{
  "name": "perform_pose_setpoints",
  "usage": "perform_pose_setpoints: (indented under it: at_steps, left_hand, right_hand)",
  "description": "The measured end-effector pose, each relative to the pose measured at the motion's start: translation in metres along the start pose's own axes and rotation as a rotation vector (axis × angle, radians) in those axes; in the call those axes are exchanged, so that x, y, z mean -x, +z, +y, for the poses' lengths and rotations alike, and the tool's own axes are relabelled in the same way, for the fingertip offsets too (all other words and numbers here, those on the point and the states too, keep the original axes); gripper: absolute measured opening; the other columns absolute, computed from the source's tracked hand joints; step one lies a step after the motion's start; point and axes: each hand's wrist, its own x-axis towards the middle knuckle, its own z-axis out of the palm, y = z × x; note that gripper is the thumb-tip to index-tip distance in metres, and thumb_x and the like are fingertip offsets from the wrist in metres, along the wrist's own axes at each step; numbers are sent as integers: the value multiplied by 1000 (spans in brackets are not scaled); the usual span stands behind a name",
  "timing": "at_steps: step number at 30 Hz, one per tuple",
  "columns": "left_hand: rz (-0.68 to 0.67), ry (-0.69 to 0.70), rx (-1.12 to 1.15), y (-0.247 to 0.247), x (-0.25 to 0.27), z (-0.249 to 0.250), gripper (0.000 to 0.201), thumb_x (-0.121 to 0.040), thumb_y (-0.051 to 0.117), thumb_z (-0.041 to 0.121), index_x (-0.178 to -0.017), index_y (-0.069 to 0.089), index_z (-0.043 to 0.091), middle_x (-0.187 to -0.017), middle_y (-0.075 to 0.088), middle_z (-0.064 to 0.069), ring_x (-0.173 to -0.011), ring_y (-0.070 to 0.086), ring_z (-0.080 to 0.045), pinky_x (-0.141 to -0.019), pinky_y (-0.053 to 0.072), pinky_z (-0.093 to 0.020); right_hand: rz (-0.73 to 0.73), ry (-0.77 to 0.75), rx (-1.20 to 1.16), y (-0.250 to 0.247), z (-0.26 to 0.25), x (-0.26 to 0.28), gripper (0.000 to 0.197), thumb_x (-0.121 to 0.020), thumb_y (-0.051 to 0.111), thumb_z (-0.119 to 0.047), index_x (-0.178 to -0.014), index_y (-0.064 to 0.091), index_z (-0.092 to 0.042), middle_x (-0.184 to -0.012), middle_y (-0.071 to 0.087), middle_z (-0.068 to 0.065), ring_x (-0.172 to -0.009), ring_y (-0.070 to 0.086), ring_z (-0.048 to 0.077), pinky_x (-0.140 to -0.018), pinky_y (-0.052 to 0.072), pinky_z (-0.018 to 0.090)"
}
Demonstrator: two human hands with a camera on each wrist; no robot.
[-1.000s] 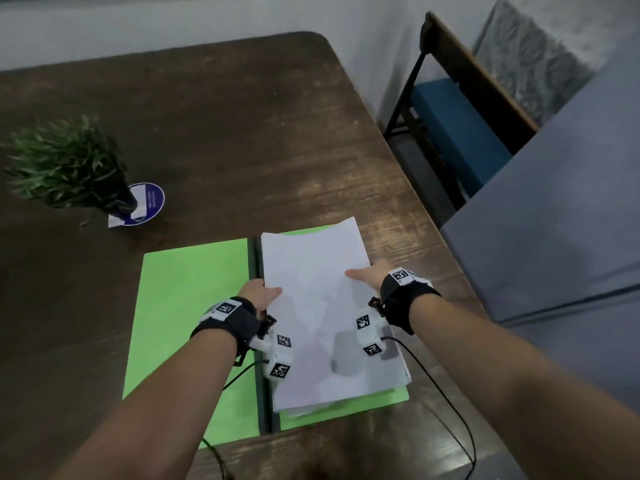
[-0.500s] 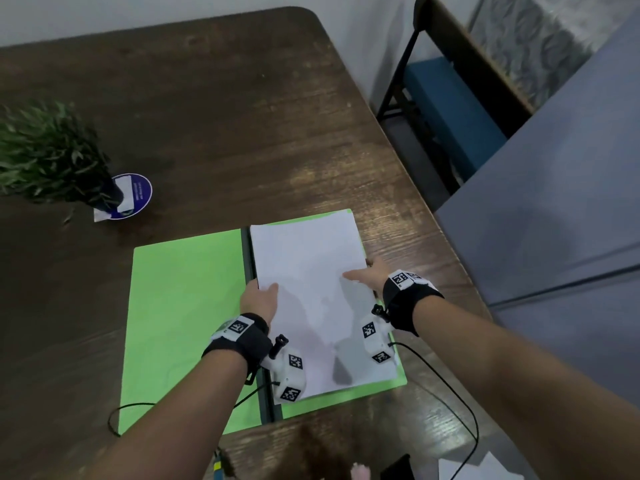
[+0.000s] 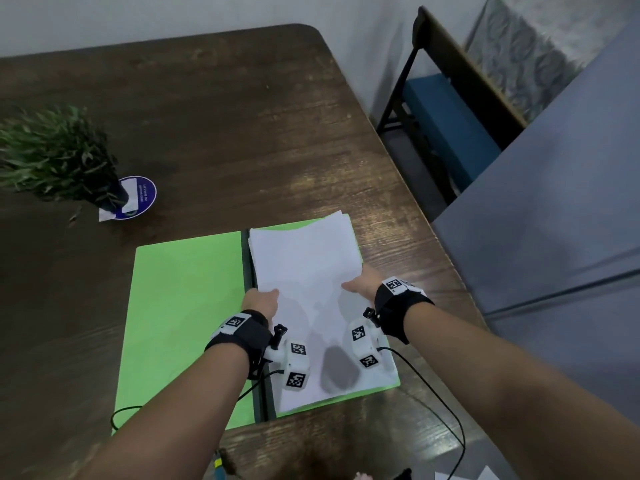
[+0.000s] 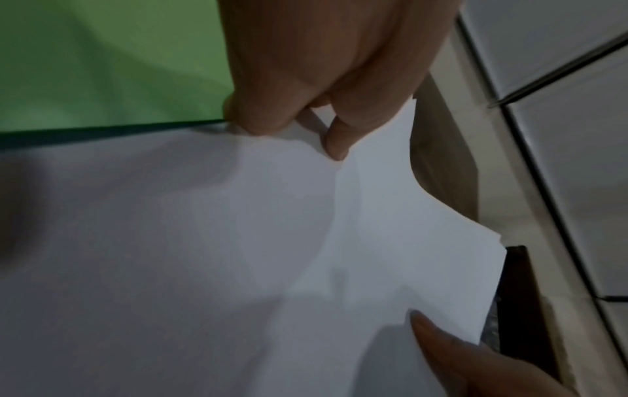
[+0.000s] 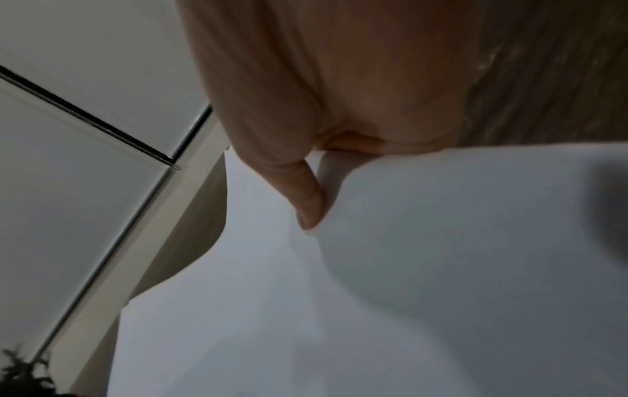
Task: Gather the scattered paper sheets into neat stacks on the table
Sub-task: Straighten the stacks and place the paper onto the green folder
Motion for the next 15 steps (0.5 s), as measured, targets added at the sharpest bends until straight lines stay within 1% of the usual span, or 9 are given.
perform_pose_setpoints:
  at_steps: [1,3,5,7,8,9,11,13,15]
  left_hand:
    - [28,25,8,-1,5,3,42,-94,52,18,-126,47,-10,-127,56,-21,-116,54,-37,-91,43,-36]
    - [84,115,77,-8,19,15,36,-96,49,13,-126,45,-5,-124,56,-17,-115,54,-33,-88,41,-32]
    - [111,252,227,-18,34,33,28,-95,49,11,-121,48,1,-119,58,-14,-110,57,-30,-89,43,-33]
    - [112,418,335,-30,48,52,22,-95,50,10,-117,49,8,-116,60,-9,-105,58,-25,-91,46,-33]
    - [121,511,359,-37,55,61,20,-95,49,9,-115,49,11,-114,60,-7,-103,58,-23,-91,45,-32]
    - [131,598,380,-43,62,68,19,-94,49,9,-113,48,13,-113,60,-5,-104,58,-22,-92,45,-31]
    - [121,734,451,-53,76,79,25,-94,50,9,-117,45,16,-117,60,-4,-108,59,-19,-94,47,-32]
    - [68,804,509,-59,85,77,37,-93,56,11,-126,41,19,-122,59,-1,-110,59,-12,-93,47,-25]
    - [18,798,507,-58,83,63,53,-85,69,24,-129,39,21,-124,59,2,-113,58,-9,-94,46,-24]
  right_hand:
    - [0,-36,-14,-2,-3,1,47,-80,73,-13,-124,56,-6,-118,65,7,-108,62,26,-98,49,42]
    - [-4,-120,-108,-7,-15,11,49,-77,73,-9,-124,58,-6,-118,66,13,-107,64,29,-97,49,47]
    - [18,-209,-218,-14,-28,13,60,-64,76,-16,-121,61,-8,-115,68,12,-106,65,29,-96,50,50]
    - [66,-281,-358,-24,-47,18,73,-53,78,-22,-122,58,-9,-114,69,9,-104,67,27,-94,51,51]
    - [86,-324,-424,-29,-59,27,74,-55,79,-19,-124,55,-9,-115,68,9,-104,66,26,-94,51,50]
    - [101,-361,-484,-33,-72,39,68,-63,78,-11,-126,52,-8,-117,67,9,-106,66,26,-95,51,49]
    - [125,-439,-587,-42,-87,56,55,-74,73,3,-123,50,-7,-117,66,12,-106,64,27,-94,51,46]
    - [128,-510,-662,-46,-91,71,57,-68,76,-1,-120,53,-7,-114,68,12,-103,66,28,-89,54,42]
    - [96,-522,-691,-44,-85,81,60,-60,81,-9,-116,59,-10,-108,71,11,-100,68,29,-87,56,45]
